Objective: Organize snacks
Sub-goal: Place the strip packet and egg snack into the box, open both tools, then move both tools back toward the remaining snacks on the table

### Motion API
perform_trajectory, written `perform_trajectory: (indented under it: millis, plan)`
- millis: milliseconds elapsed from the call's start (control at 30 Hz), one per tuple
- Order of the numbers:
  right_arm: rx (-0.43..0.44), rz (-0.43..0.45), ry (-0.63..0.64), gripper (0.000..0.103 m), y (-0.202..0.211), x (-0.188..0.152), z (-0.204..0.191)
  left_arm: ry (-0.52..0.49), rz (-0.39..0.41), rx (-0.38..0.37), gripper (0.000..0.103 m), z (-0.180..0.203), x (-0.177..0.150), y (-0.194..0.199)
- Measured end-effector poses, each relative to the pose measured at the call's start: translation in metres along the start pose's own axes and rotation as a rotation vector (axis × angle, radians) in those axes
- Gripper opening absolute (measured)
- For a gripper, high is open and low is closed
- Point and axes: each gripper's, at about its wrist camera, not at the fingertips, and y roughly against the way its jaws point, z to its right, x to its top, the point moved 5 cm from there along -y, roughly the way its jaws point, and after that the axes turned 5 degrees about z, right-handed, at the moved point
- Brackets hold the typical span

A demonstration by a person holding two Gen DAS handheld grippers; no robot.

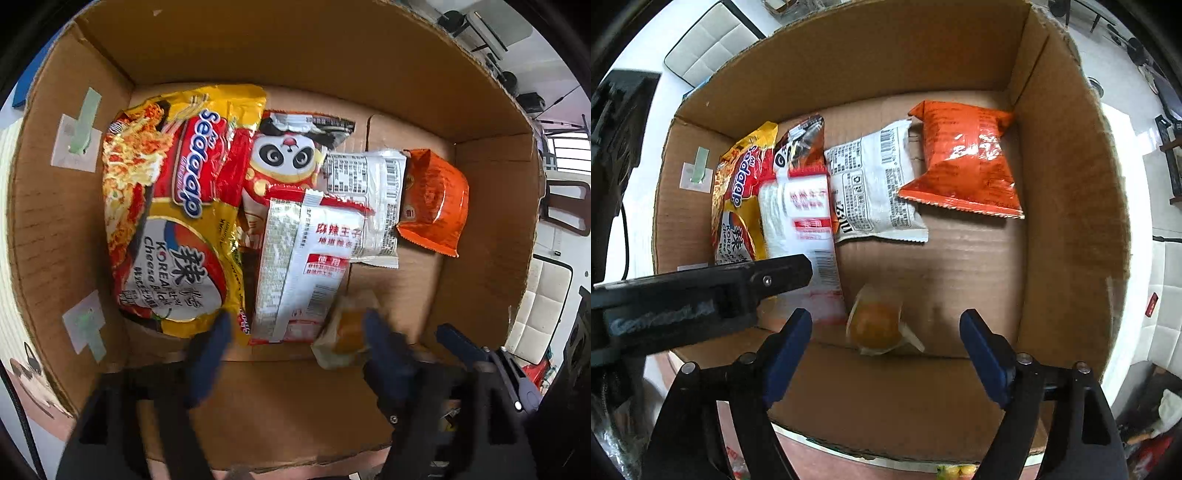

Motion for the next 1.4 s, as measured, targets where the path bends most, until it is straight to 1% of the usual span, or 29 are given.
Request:
perform_trajectory:
  millis: [67,200,300,367,433,467,567,633,767,900,933,1000,1067,1133,1200,1300,1367,1400]
  plan:
    - [-0.020,0.004,0.006,0.091,0.004,0.000,0.002,-0.005,0.020,0.014,0.085,0.000,0.000,0.006]
    - [-0.035,0.020,0.005,0.092,0.016,0.002,0.000,-0.015,0.038,0.000,0.085,0.000,-0.003,0.020]
    - [-0.052,0.052,0.012,0.094,0.028,0.002,-0.003,-0.036,0.084,0.041,0.085,-0.005,-0.008,0.039]
    - [-0.091,0.097,0.035,0.095,0.039,0.002,-0.005,-0.064,0.140,0.080,0.085,-0.004,-0.011,0.055]
    - [-0.110,0.131,0.049,0.095,0.048,0.001,-0.007,-0.085,0.204,0.115,0.085,-0.009,-0.015,0.068]
    - [-0.108,0.131,0.043,0.095,0.053,-0.001,-0.007,-0.097,0.243,0.123,0.085,-0.008,-0.018,0.077]
    - [-0.081,0.149,0.023,0.095,0.068,-0.008,-0.008,-0.108,0.322,0.129,0.085,-0.007,-0.029,0.098]
    - [-0.065,0.165,0.018,0.095,0.079,-0.015,-0.009,-0.112,0.356,0.124,0.085,-0.014,-0.035,0.107]
    - [-0.039,0.201,0.015,0.095,0.100,-0.037,-0.008,-0.130,0.422,0.134,0.085,-0.011,-0.060,0.125]
    - [-0.042,0.237,0.030,0.095,0.111,-0.064,0.002,-0.139,0.477,0.142,0.085,-0.004,-0.092,0.129]
    - [-0.044,0.235,0.027,0.095,0.111,-0.071,0.006,-0.143,0.487,0.148,0.085,-0.002,-0.102,0.127]
    - [-0.047,0.215,0.014,0.095,0.108,-0.087,0.021,-0.150,0.500,0.185,0.085,-0.001,-0.122,0.121]
    - [-0.054,0.175,-0.014,0.095,0.100,-0.106,0.040,-0.160,0.497,0.207,0.085,0.002,-0.139,0.111]
    - [-0.070,0.141,-0.083,0.095,0.086,-0.126,0.064,-0.172,0.470,0.220,0.085,0.005,-0.156,0.094]
    - [-0.049,0.075,-0.216,0.095,0.067,-0.149,0.094,-0.172,0.417,0.215,0.085,0.007,-0.171,0.071]
    - [0.066,-0.034,-0.510,0.095,0.030,-0.190,0.141,-0.159,0.341,0.214,0.085,0.007,-0.186,0.039]
    - [0.172,-0.094,-0.705,0.095,0.004,-0.214,0.162,-0.148,0.307,0.219,0.085,0.006,-0.192,0.023]
    - [0.202,-0.111,-0.772,0.095,-0.005,-0.223,0.169,-0.143,0.295,0.220,0.085,0.007,-0.194,0.017]
